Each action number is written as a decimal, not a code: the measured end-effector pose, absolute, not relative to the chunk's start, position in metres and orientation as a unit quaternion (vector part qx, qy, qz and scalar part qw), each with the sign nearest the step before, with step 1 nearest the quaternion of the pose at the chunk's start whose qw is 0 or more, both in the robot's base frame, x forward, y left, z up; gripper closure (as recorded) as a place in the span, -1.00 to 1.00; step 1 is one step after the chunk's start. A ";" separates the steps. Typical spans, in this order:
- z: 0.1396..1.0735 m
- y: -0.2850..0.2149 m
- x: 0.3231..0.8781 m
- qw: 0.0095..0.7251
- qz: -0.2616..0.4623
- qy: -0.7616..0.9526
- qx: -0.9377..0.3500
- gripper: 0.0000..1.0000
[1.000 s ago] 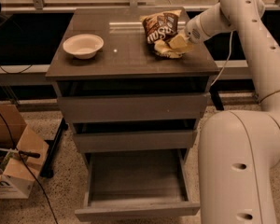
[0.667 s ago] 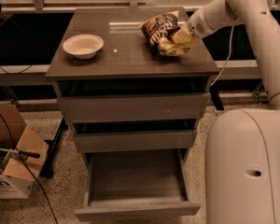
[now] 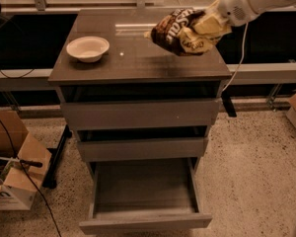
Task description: Place brown chip bag into bottom drawer
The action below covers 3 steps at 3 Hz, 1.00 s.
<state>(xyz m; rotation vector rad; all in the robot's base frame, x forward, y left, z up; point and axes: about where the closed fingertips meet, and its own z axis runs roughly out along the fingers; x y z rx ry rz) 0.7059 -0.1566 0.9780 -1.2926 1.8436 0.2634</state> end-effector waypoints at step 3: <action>0.971 -0.148 0.480 0.373 0.131 0.735 -0.551 1.00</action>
Offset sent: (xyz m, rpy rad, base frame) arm -0.3353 0.0157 -0.1670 -0.1298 0.4476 0.1592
